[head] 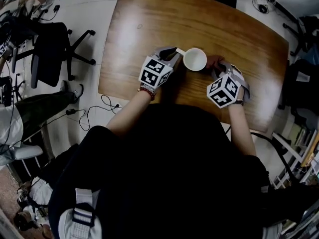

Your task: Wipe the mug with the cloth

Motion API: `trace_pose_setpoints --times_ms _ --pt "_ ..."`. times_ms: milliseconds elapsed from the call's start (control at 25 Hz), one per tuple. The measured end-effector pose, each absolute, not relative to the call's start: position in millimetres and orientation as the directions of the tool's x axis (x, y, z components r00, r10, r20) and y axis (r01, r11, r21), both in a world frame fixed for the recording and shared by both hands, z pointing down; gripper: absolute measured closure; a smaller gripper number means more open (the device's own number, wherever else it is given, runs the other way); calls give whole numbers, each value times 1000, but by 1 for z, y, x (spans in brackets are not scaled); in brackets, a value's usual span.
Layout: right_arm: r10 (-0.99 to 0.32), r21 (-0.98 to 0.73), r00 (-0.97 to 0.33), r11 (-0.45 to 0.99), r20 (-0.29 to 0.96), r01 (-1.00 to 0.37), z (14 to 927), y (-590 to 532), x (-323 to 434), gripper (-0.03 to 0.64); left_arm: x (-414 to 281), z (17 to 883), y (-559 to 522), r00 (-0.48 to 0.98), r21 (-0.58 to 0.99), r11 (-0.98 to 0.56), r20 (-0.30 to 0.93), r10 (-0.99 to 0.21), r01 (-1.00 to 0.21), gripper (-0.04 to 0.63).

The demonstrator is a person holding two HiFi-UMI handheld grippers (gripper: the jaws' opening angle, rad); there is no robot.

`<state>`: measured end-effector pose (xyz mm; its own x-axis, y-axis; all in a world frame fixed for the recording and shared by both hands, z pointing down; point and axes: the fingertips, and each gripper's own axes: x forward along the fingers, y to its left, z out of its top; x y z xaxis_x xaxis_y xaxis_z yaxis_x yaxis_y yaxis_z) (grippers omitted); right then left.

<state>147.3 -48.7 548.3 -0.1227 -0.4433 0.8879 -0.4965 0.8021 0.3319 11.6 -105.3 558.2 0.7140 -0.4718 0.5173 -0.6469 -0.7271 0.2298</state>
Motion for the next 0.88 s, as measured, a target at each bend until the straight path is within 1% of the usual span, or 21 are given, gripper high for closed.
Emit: trace_pose_setpoints --times_ms 280,440,600,880 --pt "-385 316 -79 844 920 -434 588 -46 133 552 1 560 -87 710 236 -722 525 -468 -650 535" --pt "-411 354 -46 832 911 -427 598 -44 130 553 -3 560 -78 714 247 -721 527 -460 -647 532" --pt "-427 338 -78 803 901 -491 587 -36 130 552 -6 561 -68 716 255 -720 530 -455 -646 529" --pt "-465 284 -151 733 872 -618 539 -16 140 552 -5 561 -59 720 252 -729 534 -443 -636 528"
